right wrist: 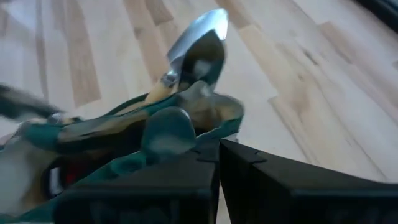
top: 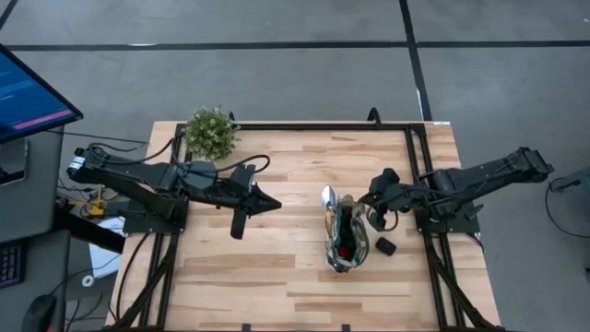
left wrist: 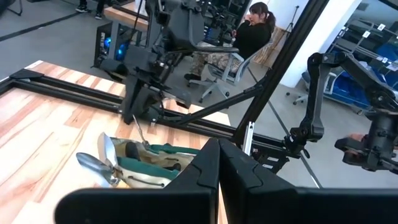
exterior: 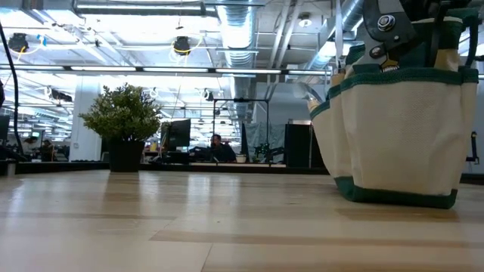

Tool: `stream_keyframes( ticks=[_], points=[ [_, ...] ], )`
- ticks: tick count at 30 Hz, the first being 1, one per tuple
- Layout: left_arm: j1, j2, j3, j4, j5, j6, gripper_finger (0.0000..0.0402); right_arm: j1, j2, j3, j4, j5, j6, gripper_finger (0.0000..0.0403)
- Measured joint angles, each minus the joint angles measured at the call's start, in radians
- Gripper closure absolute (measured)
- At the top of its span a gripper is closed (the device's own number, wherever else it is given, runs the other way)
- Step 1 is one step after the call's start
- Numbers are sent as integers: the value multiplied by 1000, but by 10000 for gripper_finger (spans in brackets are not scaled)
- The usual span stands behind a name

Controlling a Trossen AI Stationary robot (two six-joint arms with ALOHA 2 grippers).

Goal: Pick & Place Garden tools in Gardening bag
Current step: Put the yellow trowel into the yellow gardening bag

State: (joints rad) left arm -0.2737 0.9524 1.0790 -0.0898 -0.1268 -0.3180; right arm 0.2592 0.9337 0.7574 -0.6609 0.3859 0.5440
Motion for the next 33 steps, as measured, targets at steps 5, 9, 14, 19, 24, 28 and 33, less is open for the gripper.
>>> stream_keyframes(
  ticks=[5, 9, 14, 19, 24, 28, 33],
  points=[
    [0, 0, 0, 0, 1, 0, 400, 61, 29, 0, -22, 5, 26, 403],
    [0, 0, 0, 0, 1, 0, 400, 106, 56, 2, -35, 8, 33, 403],
    [0, -5, 0, 0, 1, 0, 400, 138, 43, 81, -111, 87, 29, 403],
    [0, -34, 0, 0, 1, 0, 400, 153, -9, 176, -196, 106, 4, 403],
    [0, -92, 0, 2, 0, 5, 399, 174, -85, 211, -65, 110, -138, 403],
    [0, -149, 0, 0, 0, 7, 398, 172, -154, 211, 109, 84, -278, 403],
    [0, -202, 0, -20, 0, 46, 398, 172, -241, 211, 247, 3, -394, 403]
  ],
)
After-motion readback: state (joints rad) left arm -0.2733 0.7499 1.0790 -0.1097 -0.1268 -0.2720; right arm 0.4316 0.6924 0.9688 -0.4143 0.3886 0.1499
